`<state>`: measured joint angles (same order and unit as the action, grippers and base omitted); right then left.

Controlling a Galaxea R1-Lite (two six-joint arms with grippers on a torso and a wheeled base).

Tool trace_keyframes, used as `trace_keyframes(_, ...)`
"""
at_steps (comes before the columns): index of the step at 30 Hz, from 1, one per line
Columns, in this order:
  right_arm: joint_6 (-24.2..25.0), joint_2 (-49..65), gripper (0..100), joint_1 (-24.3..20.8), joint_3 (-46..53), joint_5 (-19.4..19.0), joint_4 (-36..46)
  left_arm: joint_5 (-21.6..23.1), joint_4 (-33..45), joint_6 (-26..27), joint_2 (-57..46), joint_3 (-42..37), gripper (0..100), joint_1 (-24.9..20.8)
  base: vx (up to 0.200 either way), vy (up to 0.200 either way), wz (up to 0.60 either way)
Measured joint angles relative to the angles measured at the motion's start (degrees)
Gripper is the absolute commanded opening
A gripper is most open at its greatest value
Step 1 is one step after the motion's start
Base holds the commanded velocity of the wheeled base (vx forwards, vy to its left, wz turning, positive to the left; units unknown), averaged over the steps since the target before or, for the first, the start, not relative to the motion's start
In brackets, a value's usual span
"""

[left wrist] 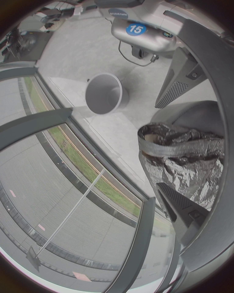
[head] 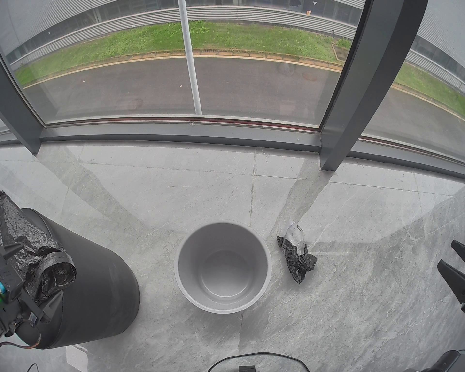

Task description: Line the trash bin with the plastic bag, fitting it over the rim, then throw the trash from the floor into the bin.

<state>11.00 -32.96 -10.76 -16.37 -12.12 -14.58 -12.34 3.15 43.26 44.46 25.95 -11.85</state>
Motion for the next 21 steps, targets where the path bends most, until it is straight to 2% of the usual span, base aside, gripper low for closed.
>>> trace_keyframes(4,-0.1,0.0,100,0.0,0.4,0.0,0.0,-5.3,-4.8,1.6,2.5,-0.3,100,0.5,0.0,0.0,0.0)
trace_keyframes(8,-0.1,0.0,100,0.0,0.9,0.0,0.0,-7.6,-8.5,3.4,5.5,-0.7,100,0.8,0.0,0.0,0.0)
trace_keyframes(21,0.2,0.2,100,-0.1,2.0,-0.1,0.0,-8.0,-12.0,4.3,11.9,-1.5,100,2.7,0.0,0.0,0.0)
